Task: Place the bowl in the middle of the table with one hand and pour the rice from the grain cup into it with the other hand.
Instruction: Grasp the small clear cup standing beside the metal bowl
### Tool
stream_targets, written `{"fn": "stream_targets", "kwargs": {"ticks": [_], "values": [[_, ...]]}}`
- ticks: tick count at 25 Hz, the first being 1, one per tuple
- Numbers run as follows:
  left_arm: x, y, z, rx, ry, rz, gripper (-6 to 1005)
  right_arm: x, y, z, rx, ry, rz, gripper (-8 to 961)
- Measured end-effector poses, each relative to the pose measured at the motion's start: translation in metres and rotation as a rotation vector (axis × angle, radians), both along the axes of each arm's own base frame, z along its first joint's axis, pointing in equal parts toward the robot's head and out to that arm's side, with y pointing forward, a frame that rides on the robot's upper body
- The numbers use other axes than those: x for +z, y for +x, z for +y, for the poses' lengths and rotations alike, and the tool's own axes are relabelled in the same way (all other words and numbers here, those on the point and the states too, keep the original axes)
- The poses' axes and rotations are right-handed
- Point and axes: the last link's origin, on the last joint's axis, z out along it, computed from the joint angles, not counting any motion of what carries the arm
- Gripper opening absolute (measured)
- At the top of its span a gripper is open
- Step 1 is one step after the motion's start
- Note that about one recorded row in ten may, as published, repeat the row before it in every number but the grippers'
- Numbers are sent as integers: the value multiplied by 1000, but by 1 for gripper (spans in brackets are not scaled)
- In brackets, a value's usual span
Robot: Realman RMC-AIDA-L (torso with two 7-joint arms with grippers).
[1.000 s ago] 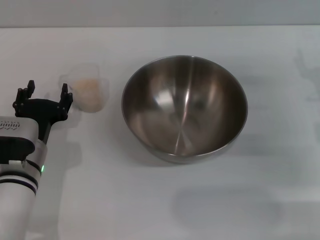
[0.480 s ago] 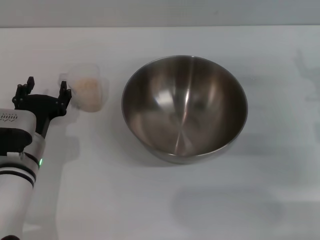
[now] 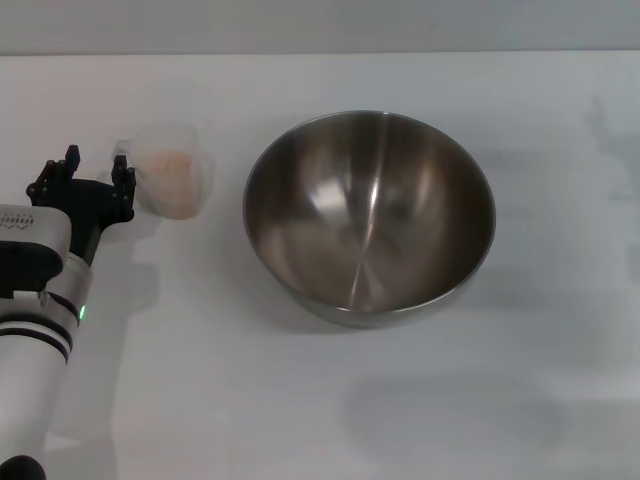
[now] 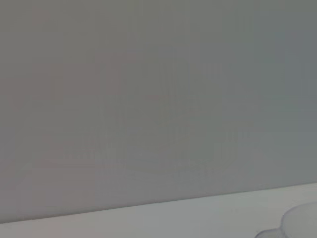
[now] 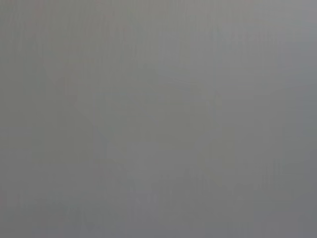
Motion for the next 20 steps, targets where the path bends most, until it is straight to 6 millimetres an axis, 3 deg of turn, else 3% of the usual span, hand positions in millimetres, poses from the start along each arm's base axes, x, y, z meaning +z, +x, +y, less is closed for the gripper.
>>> {"fn": "stream_targets", "kwargs": {"ticks": [3,6,20], "values": [[1,-1,2,-3,-1,-9,561,0,0,0,0,0,0,810],[1,1,3,-14,-7,-6,347,0,0,0,1,1,0,810],[0,2,6,-70,-49,-51,57,3,3,-1,-11,10,5,810]]}}
